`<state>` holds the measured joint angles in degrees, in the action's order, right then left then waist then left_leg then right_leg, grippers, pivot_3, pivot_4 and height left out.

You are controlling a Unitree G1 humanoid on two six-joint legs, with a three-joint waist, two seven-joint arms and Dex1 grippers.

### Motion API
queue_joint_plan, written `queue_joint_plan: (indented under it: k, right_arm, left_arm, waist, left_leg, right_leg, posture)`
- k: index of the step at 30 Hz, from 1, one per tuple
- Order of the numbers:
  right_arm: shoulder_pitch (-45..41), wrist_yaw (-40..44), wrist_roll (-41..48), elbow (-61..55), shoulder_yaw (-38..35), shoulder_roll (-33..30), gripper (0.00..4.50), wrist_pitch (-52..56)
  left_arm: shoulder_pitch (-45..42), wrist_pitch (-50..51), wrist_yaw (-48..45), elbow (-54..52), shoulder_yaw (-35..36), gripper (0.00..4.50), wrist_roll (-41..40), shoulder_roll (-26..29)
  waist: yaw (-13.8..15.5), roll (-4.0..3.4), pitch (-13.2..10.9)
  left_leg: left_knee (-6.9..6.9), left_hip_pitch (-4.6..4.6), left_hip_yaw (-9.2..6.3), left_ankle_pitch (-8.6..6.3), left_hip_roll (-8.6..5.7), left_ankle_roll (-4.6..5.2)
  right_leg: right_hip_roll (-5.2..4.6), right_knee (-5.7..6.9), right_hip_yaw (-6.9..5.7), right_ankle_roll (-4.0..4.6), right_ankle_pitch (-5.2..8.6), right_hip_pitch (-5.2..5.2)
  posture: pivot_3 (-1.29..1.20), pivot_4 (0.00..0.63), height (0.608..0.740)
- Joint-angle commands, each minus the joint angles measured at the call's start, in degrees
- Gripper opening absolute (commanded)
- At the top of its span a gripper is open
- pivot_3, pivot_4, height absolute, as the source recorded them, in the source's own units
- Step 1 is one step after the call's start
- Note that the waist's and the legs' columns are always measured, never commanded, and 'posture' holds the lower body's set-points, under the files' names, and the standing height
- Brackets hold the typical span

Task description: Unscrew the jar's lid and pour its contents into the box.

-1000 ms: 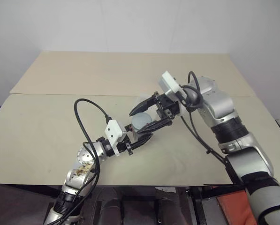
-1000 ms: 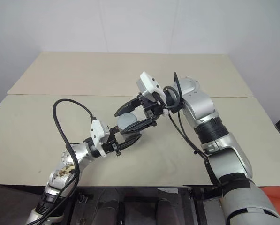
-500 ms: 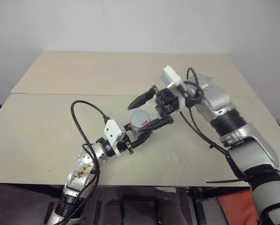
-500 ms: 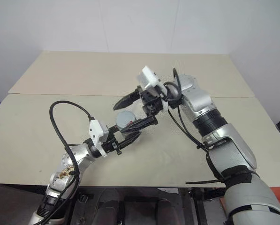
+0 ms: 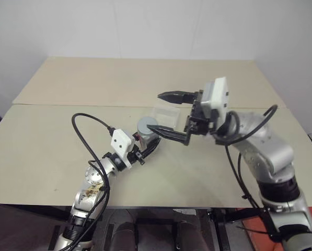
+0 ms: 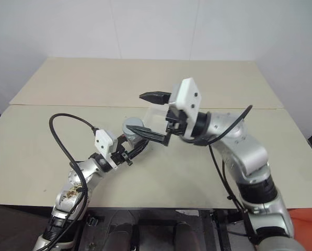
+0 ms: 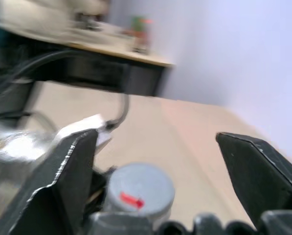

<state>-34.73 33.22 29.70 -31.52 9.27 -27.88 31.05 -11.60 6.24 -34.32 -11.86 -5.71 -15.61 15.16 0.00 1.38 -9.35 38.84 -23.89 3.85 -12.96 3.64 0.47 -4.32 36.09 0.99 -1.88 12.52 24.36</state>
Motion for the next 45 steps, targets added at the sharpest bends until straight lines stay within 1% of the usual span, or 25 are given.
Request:
queue_joint_plan:
  k: [1, 3, 5, 8, 15, 19, 28, 33, 35, 40, 45]
  right_arm:
    - [0.41, -11.67, -2.05, -7.08, 1.13, 5.24, 4.48, 7.20]
    - [0.11, -16.07, -6.93, -8.23, 4.16, 7.00, 4.48, 9.48]
    - [0.38, -18.02, -8.51, -8.93, 5.66, 8.43, 4.48, 11.40]
    - [1.56, -18.98, -10.80, -9.87, 8.62, 9.37, 4.48, 12.23]
    - [2.36, -19.61, -15.89, -8.25, 11.64, 10.66, 4.48, 11.04]
    - [2.45, -19.71, -15.40, -7.36, 10.98, 13.34, 4.48, 12.97]
    - [3.79, -19.57, -16.45, -5.31, 10.51, 14.75, 4.48, 13.87]
    - [2.18, -19.31, -12.51, -6.79, 4.81, 17.43, 4.48, 16.76]
    - [1.94, -18.88, -11.57, -7.07, 3.75, 17.73, 4.48, 17.83]
    - [2.76, -17.13, -11.28, -7.96, 5.28, 16.88, 4.48, 18.06]
    - [3.69, -16.24, -13.01, -7.19, 7.60, 15.54, 4.48, 17.12]
  left_arm:
    - [-1.66, -1.69, 0.78, -0.33, 0.21, 2.17, 0.77, -0.50]
    - [-2.34, -2.17, 1.29, 0.14, 0.10, 2.17, 1.12, -1.03]
    - [-2.86, -2.50, 1.99, 0.54, 0.18, 2.17, 1.60, -1.62]
    - [-3.06, -2.38, 2.24, 0.70, 0.21, 2.17, 1.64, -1.89]
    - [-1.51, -2.10, 2.43, -1.13, 0.12, 2.17, 1.84, -1.67]
    - [-1.12, -2.08, 2.99, -1.56, 0.41, 2.17, 1.92, -1.67]
    - [-0.80, -2.25, 2.85, -2.01, 0.14, 2.17, 1.65, -1.50]
    - [-0.17, -2.70, 2.22, -1.30, -0.04, 2.17, 1.91, -1.14]
    - [-0.10, -2.78, 2.09, -1.21, -0.06, 2.17, 1.88, -1.19]
    - [-0.63, -2.81, 2.04, -0.88, -0.16, 2.17, 1.93, -1.46]
    - [-1.09, -2.62, 2.07, -0.97, -0.19, 2.17, 1.86, -1.69]
  waist:
    - [-0.03, 0.00, 0.00]
    - [-0.06, 0.00, 0.00]
    - [0.04, 0.00, 0.00]
    - [-0.03, 0.00, 0.00]
    - [-0.27, 0.00, 0.00]
    - [-0.48, 0.00, 0.00]
    - [-0.68, 0.00, 0.00]
    - [-0.70, 0.00, 0.00]
    - [-0.70, 0.00, 0.00]
    - [-0.72, 0.00, 0.00]
    - [-0.73, 0.00, 0.00]
  left_leg:
    - [0.02, 0.00, 0.01, 0.00, 0.00, 0.00]
    - [0.03, 0.00, 0.01, 0.00, -0.02, 0.00]
    - [0.03, 0.00, 0.01, 0.00, -0.02, 0.00]
    - [0.02, -0.04, 0.00, 0.00, -0.03, 0.00]
    - [0.02, -0.11, -0.02, 0.00, -0.02, 0.01]
    - [0.02, -0.11, -0.03, 0.00, -0.01, 0.01]
    - [0.02, -0.11, -0.04, 0.00, -0.01, 0.01]
    - [0.01, -0.11, -0.04, 0.00, 0.00, 0.01]
    - [0.01, -0.12, -0.04, 0.00, 0.00, 0.01]
    - [0.01, -0.12, -0.04, 0.00, 0.00, 0.01]
    - [0.01, -0.12, -0.05, 0.00, 0.00, 0.01]
  right_leg:
    - [0.00, 0.00, 0.00, 0.00, 0.00, -0.01]
    - [-0.02, -0.01, 0.01, 0.00, 0.00, -0.01]
    - [-0.01, -0.02, 0.00, 0.00, 0.00, -0.02]
    - [-0.02, -0.07, 0.00, 0.00, 0.00, -0.02]
    - [-0.01, -0.09, -0.02, 0.00, 0.00, 0.02]
    - [0.00, -0.09, -0.03, 0.00, 0.00, 0.02]
    - [0.00, -0.09, -0.05, 0.00, 0.00, 0.01]
    - [0.01, -0.09, -0.06, 0.00, 0.00, 0.02]
    - [0.01, -0.09, -0.05, 0.00, 0.00, 0.02]
    - [0.00, -0.10, -0.06, 0.00, 0.00, 0.02]
    - [0.01, -0.10, -0.06, 0.00, 0.00, 0.02]
  posture:
    - [0.00, 0.150, 0.740]
    - [0.00, 0.150, 0.740]
    - [0.00, 0.150, 0.740]
    - [0.00, 0.150, 0.740]
    - [0.00, 0.150, 0.740]
    - [0.00, 0.150, 0.740]
    - [0.00, 0.150, 0.740]
    - [0.00, 0.150, 0.740]
    - [0.00, 0.150, 0.740]
    - [0.00, 0.150, 0.740]
    - [0.00, 0.150, 0.740]
